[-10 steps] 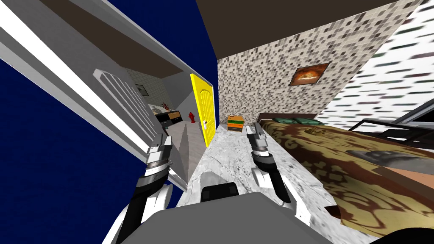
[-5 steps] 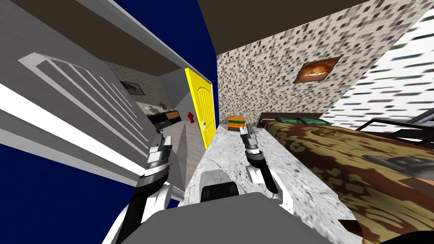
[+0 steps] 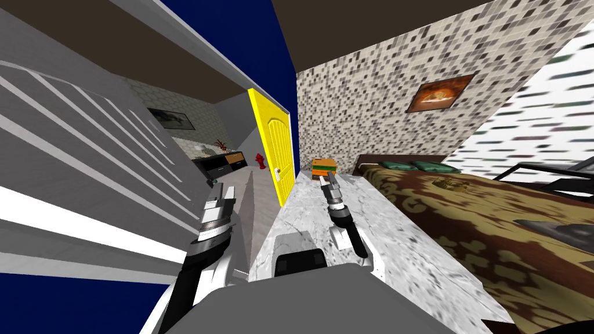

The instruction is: Push the door open

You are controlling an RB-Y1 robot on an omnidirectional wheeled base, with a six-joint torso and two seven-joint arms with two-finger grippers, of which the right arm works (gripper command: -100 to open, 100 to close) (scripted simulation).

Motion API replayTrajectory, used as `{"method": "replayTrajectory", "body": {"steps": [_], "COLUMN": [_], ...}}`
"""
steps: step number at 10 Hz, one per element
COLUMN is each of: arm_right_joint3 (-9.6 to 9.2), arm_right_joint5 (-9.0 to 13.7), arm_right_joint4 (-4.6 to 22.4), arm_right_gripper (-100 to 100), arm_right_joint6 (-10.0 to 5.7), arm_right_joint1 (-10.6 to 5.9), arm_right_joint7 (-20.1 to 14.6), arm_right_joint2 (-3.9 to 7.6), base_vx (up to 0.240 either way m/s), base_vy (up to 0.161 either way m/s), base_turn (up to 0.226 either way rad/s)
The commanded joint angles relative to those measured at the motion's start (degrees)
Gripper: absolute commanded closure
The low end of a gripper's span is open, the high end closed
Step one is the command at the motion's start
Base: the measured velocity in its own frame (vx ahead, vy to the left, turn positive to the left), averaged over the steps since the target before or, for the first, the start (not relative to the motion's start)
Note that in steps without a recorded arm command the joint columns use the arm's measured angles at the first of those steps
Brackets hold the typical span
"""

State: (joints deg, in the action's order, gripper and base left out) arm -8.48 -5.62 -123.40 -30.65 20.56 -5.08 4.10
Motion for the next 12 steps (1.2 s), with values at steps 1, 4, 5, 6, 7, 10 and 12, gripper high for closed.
{"method": "replayTrajectory", "body": {"steps": [1,4,5,6,7,10,12], "arm_right_joint3": [-1.78,-4.75,-5.57,-7.21,-8.02,-11.37,-13.97], "arm_right_joint5": [0.31,0.61,0.69,0.86,0.94,1.28,1.54], "arm_right_joint4": [2.15,5.2,6.03,7.7,8.54,11.96,14.62], "arm_right_gripper": [-100,-100,-100,-100,-100,-100,-100], "arm_right_joint6": [0.2,0.65,0.78,1.03,1.16,1.67,2.07], "arm_right_joint1": [-1.44,-3.59,-4.18,-5.35,-5.94,-8.35,-10.23], "arm_right_joint7": [-0.66,-1.43,-1.64,-2.06,-2.27,-3.13,-3.8], "arm_right_joint2": [0.4,0.79,0.87,1.03,1.11,1.4,1.58], "base_vx": [0.126,0.131,0.136,0.161,0.138,0.123,0.156], "base_vy": [-0.032,-0.023,-0.014,-0.021,-0.02,-0.019,-0.029], "base_turn": [-0.011,-0.004,-0.006,-0.008,-0.005,-0.007,-0.005]}}
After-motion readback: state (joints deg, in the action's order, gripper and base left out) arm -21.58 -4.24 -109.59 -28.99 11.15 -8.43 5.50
